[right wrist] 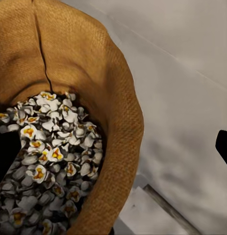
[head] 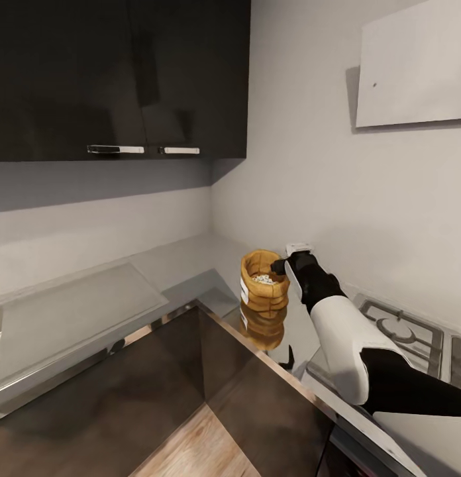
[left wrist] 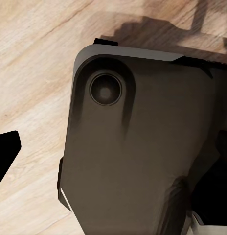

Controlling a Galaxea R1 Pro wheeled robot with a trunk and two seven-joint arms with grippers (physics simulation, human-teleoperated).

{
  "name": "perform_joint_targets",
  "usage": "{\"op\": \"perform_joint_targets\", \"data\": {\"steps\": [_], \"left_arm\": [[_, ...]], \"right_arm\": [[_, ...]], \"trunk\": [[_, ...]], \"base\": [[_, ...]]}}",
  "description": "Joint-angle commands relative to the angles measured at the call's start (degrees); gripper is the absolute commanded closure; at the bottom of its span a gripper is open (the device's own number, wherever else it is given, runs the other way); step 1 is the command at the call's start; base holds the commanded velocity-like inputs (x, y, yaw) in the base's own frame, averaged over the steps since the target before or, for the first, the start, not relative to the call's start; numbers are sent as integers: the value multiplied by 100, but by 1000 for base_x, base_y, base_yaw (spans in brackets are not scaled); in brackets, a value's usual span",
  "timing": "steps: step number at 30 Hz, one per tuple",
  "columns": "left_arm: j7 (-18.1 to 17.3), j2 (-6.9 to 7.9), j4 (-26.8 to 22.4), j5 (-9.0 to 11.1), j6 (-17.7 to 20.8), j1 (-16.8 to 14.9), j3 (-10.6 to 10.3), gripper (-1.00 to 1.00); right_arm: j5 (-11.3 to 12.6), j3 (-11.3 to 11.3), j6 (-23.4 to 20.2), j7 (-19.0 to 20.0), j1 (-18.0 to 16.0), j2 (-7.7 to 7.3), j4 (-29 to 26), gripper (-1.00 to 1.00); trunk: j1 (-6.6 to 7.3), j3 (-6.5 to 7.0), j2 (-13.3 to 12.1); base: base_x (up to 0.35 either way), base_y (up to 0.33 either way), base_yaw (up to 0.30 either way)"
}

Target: In the kitchen, take the popcorn bag from the countertop, put it into the microwave, and heat it until the popcorn is cooked so the cooked popcorn ends up inside the bag.

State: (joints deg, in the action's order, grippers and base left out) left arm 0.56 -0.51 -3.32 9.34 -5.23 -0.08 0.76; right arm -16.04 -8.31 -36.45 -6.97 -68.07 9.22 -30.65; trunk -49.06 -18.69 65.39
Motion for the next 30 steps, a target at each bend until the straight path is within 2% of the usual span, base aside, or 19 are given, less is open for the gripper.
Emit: {"op": "perform_joint_targets", "data": {"steps": [1, 8, 19, 23, 30], "left_arm": [[6, -1, -2, 33, -13, -1, 3, -100], [6, -1, -2, 33, -13, -1, 3, -100], [4, -1, -2, 33, -13, -1, 3, -100], [6, -1, -2, 33, -13, -1, 3, -100], [6, -1, -2, 33, -13, -1, 3, -100]], "right_arm": [[-32, -37, -20, 4, -4, 9, -4, -100], [-50, -39, -20, 3, -5, 1, 57, -100], [-45, -44, 52, 3, -6, -8, 82, -100], [-25, -55, 104, 3, -6, -35, 356, -100], [-20, -64, 498, 2, -5, -73, 861, -100]], "trunk": [[0, -6, 4], [0, -6, 4], [0, -6, 4], [0, -6, 4], [0, -6, 4]], "base": [[0, 0, 0], [8, 0, 0], [138, 0, 0], [5, 0, 0], [0, 0, 0]]}}
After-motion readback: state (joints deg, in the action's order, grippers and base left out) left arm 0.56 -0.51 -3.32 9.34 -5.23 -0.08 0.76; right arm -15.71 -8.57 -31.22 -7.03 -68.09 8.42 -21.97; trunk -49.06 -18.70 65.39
